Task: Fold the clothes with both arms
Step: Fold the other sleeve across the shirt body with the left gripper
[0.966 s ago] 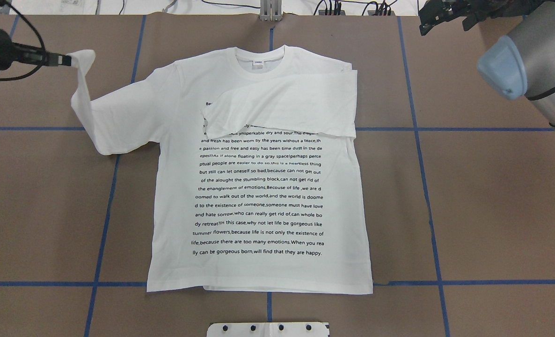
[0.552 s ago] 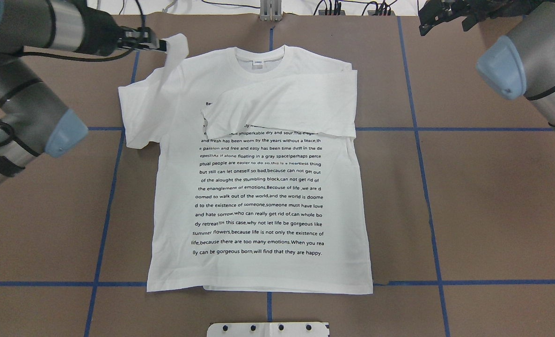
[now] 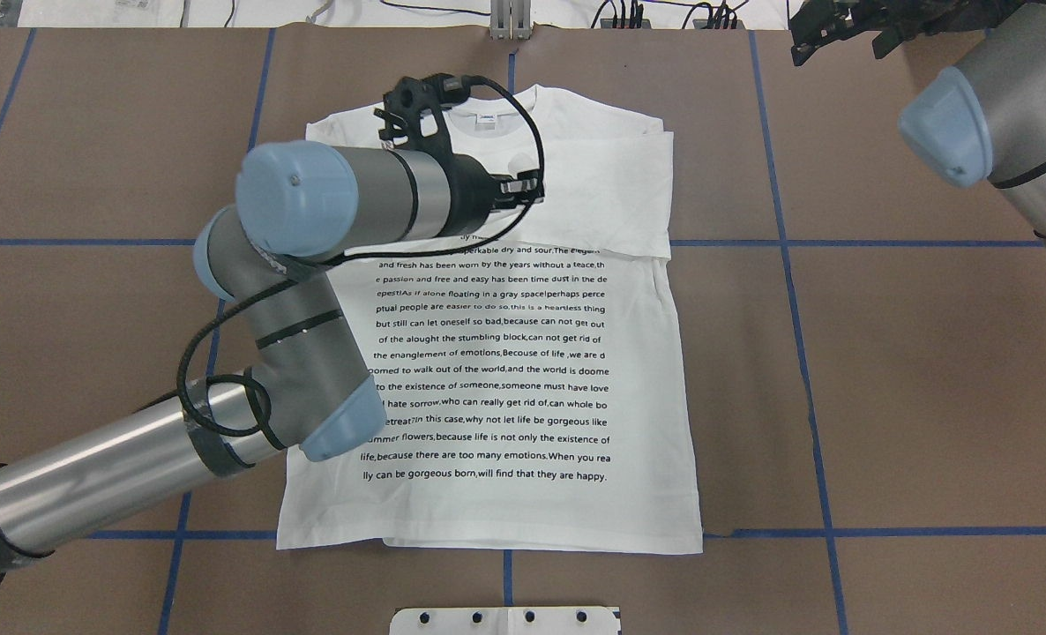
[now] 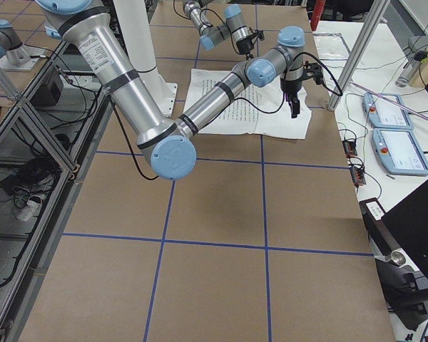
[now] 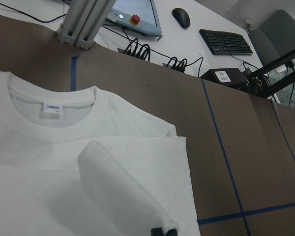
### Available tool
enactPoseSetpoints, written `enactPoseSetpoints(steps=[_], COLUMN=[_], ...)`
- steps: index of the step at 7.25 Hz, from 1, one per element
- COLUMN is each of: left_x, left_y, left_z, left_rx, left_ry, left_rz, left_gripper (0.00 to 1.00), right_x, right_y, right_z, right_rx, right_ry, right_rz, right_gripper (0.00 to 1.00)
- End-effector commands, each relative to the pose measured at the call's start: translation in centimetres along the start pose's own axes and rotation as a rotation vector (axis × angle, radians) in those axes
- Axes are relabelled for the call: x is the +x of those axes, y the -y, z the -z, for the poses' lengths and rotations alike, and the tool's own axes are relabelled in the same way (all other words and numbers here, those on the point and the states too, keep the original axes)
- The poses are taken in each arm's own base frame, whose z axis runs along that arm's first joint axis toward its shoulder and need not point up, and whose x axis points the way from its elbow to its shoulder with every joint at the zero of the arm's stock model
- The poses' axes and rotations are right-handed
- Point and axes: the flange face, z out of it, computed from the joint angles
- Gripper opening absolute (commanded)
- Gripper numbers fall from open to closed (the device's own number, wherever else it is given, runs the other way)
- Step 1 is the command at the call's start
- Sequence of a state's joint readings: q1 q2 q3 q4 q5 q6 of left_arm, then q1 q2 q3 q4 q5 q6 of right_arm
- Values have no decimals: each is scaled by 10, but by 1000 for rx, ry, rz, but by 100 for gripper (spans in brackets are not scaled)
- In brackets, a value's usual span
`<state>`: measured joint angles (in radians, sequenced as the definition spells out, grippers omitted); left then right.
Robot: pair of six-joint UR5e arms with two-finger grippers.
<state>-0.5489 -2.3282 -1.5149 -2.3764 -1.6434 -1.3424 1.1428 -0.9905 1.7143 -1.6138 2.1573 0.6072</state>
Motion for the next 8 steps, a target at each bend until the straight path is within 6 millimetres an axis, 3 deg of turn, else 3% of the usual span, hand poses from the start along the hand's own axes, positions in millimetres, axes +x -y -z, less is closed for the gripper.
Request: enactPoseSetpoints(steps=[1, 3, 4, 5, 6, 7, 8], left_x=[11, 10, 21, 20, -2, -37, -66], left_y=[-55, -58, -41, -8, 14, 9, 6], left_z=[-26, -21, 2, 38, 77, 113, 134], left_rx=[-44, -60, -112, -218, -282, -286, -285], left_ry=[7, 33, 123, 213, 224, 230, 259], left_rz=[13, 10, -137, -248, -323, -336, -327], left_gripper=[99, 100, 100, 100, 100, 100, 100], right_x=[3, 6, -5, -28, -64, -94, -110], right_y=[-2, -6, -7, -13, -24, -47, -93], right_z=[-2, -10, -11, -21, -38, -54, -57], right_rx=[-4, -18, -17, -24, 4, 32, 50], right_ry=[-3, -9, -1, 3, 2, 5, 26], right_rz=[-5, -12, -25, -60, -88, -152, -163], right_gripper=[100, 100, 100, 100, 100, 100, 100])
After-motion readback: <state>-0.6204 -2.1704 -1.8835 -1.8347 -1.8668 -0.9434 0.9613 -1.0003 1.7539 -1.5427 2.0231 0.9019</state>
